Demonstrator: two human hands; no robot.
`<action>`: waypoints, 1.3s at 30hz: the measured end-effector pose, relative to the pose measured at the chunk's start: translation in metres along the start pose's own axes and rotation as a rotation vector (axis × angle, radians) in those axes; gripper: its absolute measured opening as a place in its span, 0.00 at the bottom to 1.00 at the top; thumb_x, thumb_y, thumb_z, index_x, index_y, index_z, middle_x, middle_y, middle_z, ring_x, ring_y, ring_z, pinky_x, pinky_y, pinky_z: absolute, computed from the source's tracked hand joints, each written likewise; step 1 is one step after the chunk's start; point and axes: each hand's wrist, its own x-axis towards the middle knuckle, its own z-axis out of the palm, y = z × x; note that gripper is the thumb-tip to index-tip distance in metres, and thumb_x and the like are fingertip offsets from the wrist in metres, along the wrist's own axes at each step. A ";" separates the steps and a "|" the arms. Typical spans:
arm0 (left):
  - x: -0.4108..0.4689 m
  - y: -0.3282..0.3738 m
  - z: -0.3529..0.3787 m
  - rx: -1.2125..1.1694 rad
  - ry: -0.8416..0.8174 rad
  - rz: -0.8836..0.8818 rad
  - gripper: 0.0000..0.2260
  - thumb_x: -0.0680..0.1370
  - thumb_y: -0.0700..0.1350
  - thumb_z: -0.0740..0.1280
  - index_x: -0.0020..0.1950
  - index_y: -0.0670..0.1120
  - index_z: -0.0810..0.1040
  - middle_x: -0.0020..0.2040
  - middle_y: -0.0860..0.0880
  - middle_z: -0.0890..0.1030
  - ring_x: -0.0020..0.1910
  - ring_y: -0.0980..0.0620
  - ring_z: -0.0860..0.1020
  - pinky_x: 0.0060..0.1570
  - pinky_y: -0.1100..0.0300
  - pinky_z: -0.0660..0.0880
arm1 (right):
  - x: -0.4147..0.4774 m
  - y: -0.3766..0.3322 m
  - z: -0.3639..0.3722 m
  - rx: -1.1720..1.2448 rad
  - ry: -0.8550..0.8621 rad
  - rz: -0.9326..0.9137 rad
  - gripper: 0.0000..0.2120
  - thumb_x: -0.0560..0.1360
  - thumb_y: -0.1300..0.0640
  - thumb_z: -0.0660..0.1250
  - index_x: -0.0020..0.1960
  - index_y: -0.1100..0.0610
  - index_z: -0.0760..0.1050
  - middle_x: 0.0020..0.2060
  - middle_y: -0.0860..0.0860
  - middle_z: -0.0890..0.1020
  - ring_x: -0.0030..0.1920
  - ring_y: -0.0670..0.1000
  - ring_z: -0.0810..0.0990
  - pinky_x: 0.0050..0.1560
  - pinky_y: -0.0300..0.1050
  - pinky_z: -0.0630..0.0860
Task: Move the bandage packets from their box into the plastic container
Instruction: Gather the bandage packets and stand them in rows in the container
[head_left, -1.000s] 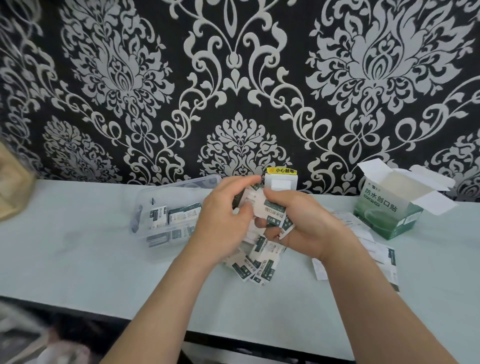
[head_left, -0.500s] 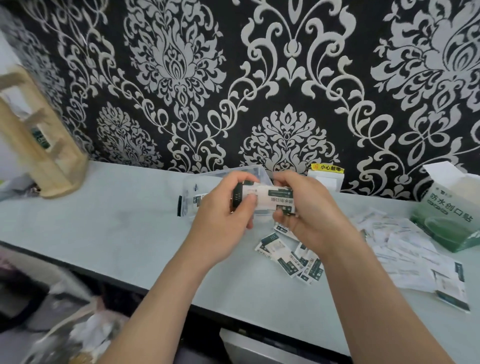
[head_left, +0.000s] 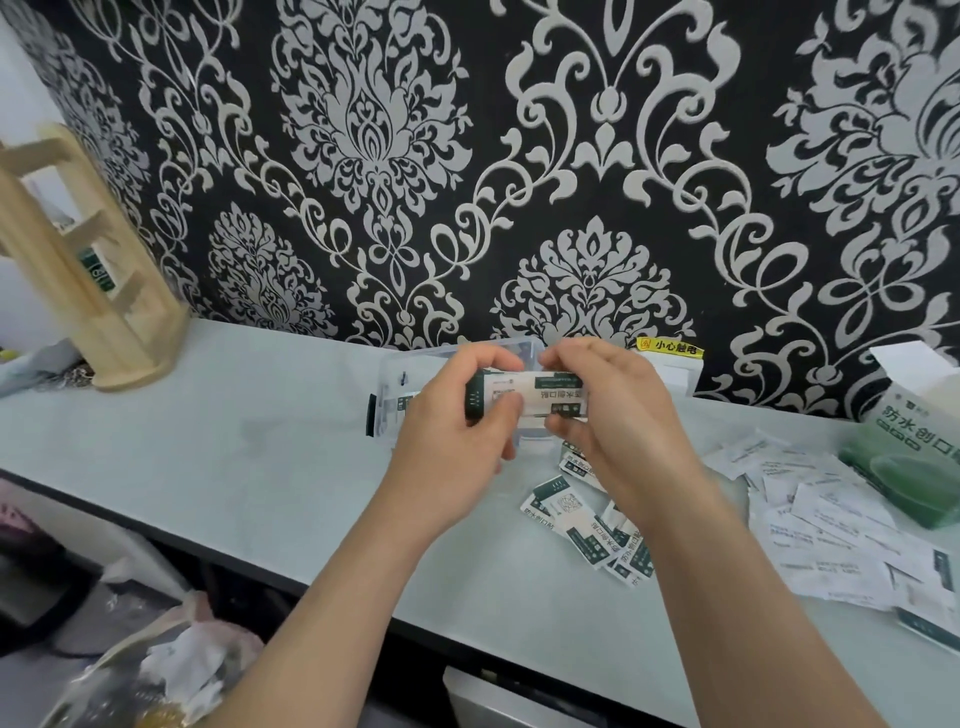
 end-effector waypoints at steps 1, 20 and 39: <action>-0.001 0.001 0.004 0.017 -0.010 0.004 0.11 0.79 0.39 0.65 0.50 0.56 0.76 0.30 0.57 0.78 0.27 0.56 0.75 0.30 0.60 0.73 | 0.000 0.002 0.002 -0.068 -0.012 -0.014 0.12 0.79 0.59 0.60 0.40 0.55 0.78 0.33 0.48 0.80 0.34 0.46 0.78 0.33 0.41 0.75; 0.029 0.000 -0.057 0.093 0.257 0.035 0.18 0.78 0.34 0.65 0.52 0.58 0.77 0.48 0.48 0.82 0.33 0.56 0.76 0.36 0.59 0.73 | 0.025 -0.010 0.038 -0.727 -0.220 -0.250 0.07 0.70 0.60 0.75 0.43 0.54 0.78 0.36 0.51 0.84 0.36 0.49 0.82 0.41 0.44 0.79; 0.056 -0.037 -0.073 0.944 -0.235 -0.389 0.11 0.73 0.52 0.66 0.54 0.56 0.80 0.50 0.52 0.75 0.59 0.46 0.66 0.50 0.55 0.70 | 0.106 0.033 0.074 -1.185 -0.245 0.281 0.03 0.76 0.68 0.64 0.49 0.65 0.75 0.38 0.58 0.84 0.41 0.56 0.86 0.48 0.53 0.83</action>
